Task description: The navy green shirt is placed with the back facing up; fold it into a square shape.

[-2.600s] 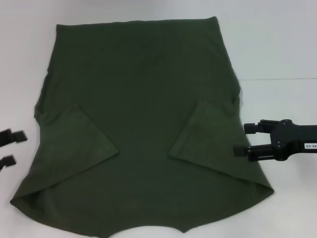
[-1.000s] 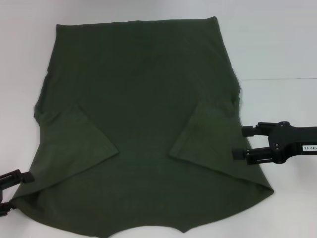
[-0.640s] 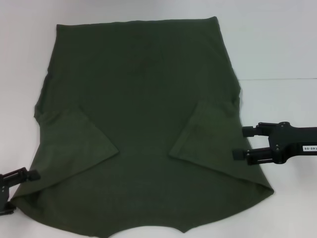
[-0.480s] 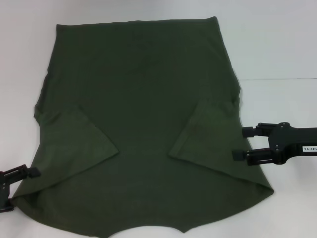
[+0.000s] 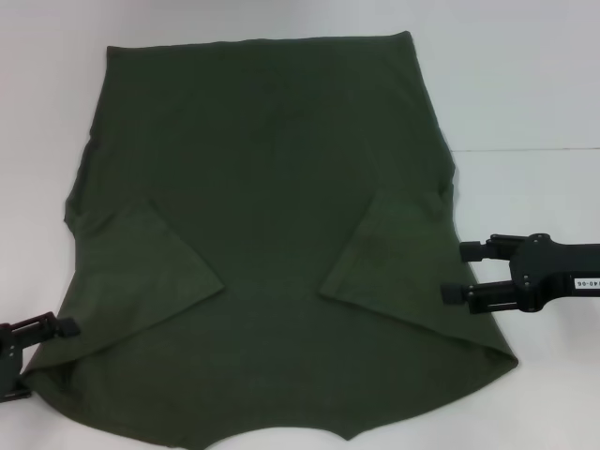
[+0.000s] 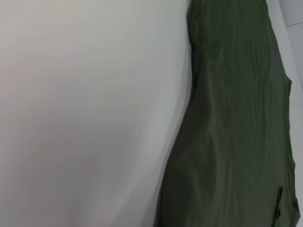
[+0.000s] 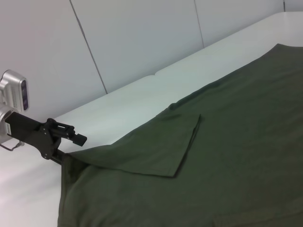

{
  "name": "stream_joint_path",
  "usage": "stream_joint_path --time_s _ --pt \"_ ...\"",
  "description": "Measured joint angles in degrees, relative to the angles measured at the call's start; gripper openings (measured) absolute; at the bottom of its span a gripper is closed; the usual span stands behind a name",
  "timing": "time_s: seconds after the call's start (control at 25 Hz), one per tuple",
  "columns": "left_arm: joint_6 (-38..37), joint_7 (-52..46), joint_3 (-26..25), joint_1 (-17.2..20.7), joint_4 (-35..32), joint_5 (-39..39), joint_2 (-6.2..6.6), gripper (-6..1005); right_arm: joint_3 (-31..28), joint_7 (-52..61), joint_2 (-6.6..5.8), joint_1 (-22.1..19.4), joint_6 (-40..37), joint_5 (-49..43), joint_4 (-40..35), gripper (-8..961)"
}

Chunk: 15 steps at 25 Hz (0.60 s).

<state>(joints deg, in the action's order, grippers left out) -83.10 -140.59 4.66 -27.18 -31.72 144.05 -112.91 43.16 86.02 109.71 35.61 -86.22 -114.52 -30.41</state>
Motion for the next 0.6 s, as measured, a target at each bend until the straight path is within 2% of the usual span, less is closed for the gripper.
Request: stream_joint_path --time_s 0.48,0.6 --pt "-0.03 -0.04 -0.06 0.21 -0.06 0.01 -0.07 744 0.00 0.11 0.23 -0.11 -0.35 0.00 0.00 946" --pt "0.14 -0.04 -0.10 0.21 -0.07 0.00 -0.12 622 0.03 0.11 0.29 -0.11 -0.35 0.00 0.00 946"
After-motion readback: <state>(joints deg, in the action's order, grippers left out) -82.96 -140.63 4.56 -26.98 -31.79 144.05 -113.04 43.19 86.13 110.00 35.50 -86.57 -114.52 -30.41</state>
